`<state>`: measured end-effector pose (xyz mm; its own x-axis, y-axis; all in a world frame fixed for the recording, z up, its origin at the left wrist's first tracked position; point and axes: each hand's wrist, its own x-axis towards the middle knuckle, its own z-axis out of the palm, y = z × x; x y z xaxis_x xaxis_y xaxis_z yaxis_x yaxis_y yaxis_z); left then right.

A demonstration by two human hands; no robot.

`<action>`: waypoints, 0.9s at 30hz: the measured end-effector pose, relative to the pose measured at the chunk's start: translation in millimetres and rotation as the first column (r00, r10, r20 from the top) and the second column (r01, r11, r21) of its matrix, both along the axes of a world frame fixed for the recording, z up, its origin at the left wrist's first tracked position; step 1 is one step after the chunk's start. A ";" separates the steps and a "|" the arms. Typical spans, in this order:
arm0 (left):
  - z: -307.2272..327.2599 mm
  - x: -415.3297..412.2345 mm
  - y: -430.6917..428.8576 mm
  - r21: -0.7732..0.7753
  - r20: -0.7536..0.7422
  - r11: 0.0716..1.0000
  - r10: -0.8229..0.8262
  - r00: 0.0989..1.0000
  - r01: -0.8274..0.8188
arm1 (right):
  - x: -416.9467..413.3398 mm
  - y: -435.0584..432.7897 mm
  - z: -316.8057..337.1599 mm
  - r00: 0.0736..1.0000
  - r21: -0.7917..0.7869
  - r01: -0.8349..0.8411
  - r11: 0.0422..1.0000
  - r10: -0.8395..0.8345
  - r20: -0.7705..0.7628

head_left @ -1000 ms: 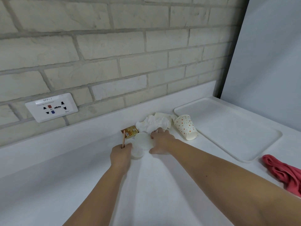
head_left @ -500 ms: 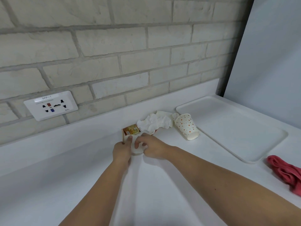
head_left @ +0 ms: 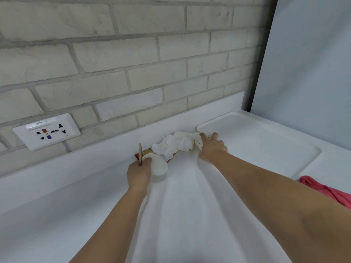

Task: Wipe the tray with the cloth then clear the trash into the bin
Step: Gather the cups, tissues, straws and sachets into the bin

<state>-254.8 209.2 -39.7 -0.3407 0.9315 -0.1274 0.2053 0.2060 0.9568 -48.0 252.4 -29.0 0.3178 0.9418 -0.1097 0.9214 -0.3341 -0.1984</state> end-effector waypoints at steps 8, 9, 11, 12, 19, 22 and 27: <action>11.9 24.4 -13.2 0.009 0.037 0.997 -0.082 0.996 0.082 | 9.5 -35.8 32.4 0.994 -0.126 -0.077 0.989 0.067 -0.083; 15.0 28.2 -15.4 0.013 0.038 0.996 -0.088 0.995 0.087 | 11.1 -42.9 40.9 0.991 -0.149 -0.106 0.983 0.091 -0.103; 21.9 38.1 -22.9 0.029 0.048 0.993 -0.112 0.993 0.111 | 16.0 -63.1 59.4 0.983 -0.203 -0.140 0.969 0.112 -0.144; 25.1 44.3 -27.2 0.037 0.052 0.991 -0.131 0.990 0.129 | 19.4 -75.3 68.8 0.981 -0.226 -0.151 0.962 0.118 -0.155; 39.4 108.6 -75.0 0.083 0.017 0.947 -0.313 0.950 0.310 | 68.4 -157.6 99.8 0.961 -0.287 -0.115 0.951 0.033 -0.275; 38.2 138.4 -101.8 0.061 -0.011 0.916 -0.395 0.918 0.395 | 93.1 -189.4 95.1 0.942 -0.269 -0.075 0.960 -0.020 -0.334; 37.1 184.2 -144.9 0.082 -0.091 0.857 -0.502 0.860 0.509 | 139.4 -245.0 89.9 0.937 -0.206 -0.066 0.976 -0.010 -0.349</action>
